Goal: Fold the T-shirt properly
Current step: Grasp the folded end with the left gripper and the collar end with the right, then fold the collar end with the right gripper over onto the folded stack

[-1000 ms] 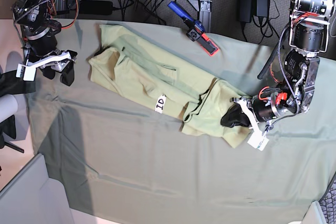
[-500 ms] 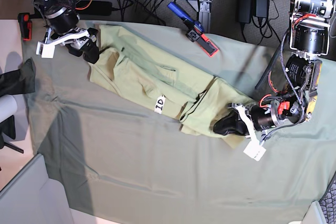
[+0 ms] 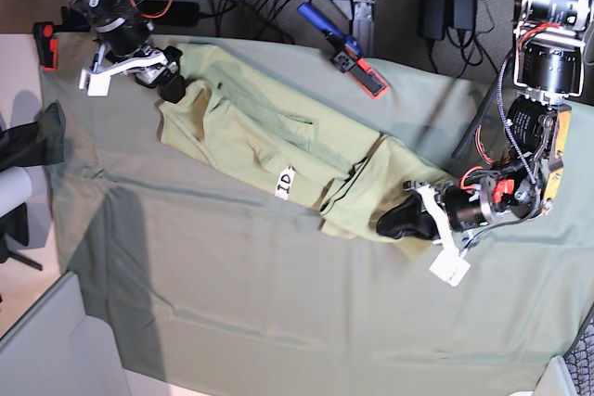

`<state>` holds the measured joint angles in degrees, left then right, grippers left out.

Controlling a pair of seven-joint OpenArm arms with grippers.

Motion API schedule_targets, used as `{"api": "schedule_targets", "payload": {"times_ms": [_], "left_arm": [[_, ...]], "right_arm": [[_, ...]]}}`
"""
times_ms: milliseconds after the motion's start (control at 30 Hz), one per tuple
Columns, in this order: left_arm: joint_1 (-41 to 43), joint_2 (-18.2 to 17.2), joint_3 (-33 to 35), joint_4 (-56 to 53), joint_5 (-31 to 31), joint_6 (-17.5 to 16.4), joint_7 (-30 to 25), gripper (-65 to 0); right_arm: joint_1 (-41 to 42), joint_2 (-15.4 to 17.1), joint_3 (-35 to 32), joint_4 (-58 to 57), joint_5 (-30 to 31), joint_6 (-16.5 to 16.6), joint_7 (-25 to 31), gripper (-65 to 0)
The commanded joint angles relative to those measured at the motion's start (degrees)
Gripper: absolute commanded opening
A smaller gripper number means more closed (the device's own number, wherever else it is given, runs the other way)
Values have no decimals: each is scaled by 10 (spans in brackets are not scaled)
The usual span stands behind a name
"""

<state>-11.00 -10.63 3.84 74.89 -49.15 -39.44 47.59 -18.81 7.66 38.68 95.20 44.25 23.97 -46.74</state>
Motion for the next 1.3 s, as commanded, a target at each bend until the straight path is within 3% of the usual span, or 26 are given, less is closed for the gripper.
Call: {"api": "schedule_targets", "payload": {"times_ms": [0, 300, 567, 633, 767, 1067, 1267], "left_arm": [[-13, -3, -1, 11, -13, -6, -7, -650], [-12, -3, -1, 11, -12, -6, -6, -650], [-12, -3, -1, 11, -12, -6, -6, -650], [-12, -4, -1, 11, -15, -6, 5, -650], [-19, -6, -1, 14, -95, -6, 70, -650], [-43, -7, -1, 17, -115, -6, 82, -650], [-44, -7, -5, 19, -137, -6, 84, -650]], "right_arm": [[6, 7, -5, 3, 8, 9, 7, -264], [10, 7, -72, -1, -3, 9, 6, -264], [10, 7, -78, -1, -3, 9, 7, -271], [10, 7, -78, -1, -3, 9, 13, -354], [10, 7, -78, -1, -3, 9, 40, -649], [10, 9, -70, -1, -3, 9, 50, -650], [10, 11, -28, -1, -3, 9, 50, -650]]}}
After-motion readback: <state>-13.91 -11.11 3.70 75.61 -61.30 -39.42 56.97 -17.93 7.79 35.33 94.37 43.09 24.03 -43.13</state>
